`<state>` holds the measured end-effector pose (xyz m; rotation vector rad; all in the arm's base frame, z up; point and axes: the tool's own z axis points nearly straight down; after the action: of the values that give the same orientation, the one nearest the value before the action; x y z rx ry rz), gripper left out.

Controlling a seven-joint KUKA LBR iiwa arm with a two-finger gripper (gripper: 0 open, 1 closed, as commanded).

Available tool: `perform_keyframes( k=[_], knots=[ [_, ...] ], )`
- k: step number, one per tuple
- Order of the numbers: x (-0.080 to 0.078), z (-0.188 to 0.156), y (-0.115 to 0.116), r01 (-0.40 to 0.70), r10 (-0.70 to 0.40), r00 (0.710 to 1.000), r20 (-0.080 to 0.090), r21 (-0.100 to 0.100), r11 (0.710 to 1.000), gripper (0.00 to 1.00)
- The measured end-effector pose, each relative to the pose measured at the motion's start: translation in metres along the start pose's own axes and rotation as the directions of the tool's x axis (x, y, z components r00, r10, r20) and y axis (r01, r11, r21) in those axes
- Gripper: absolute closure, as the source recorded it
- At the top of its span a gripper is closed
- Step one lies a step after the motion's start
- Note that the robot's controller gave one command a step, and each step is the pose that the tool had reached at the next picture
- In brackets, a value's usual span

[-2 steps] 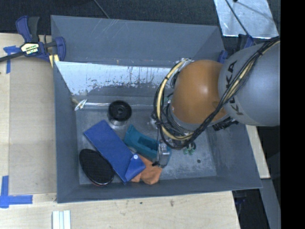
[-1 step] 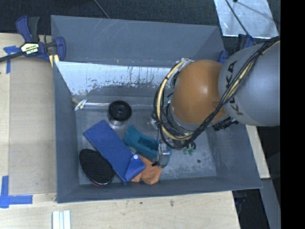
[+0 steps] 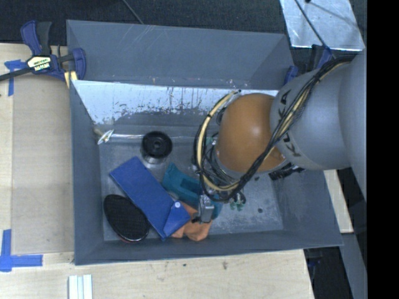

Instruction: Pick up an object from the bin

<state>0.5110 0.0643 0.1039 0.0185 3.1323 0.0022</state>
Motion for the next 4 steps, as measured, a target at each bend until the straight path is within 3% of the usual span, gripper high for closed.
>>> perform_keyframes(
  k=[1,2,3,4],
  knots=[
    [-0.007,0.032,0.003,0.027,-0.027,1.0,-0.001,0.0,1.0,1.0],
    [-0.007,0.032,0.003,0.027,-0.027,1.0,-0.001,0.0,1.0,1.0],
    [-0.047,-0.063,0.031,0.029,-0.029,0.999,-0.014,0.002,1.0,1.0],
    [-0.047,-0.063,0.031,0.029,-0.029,0.999,-0.014,0.002,1.0,1.0]
  ],
)
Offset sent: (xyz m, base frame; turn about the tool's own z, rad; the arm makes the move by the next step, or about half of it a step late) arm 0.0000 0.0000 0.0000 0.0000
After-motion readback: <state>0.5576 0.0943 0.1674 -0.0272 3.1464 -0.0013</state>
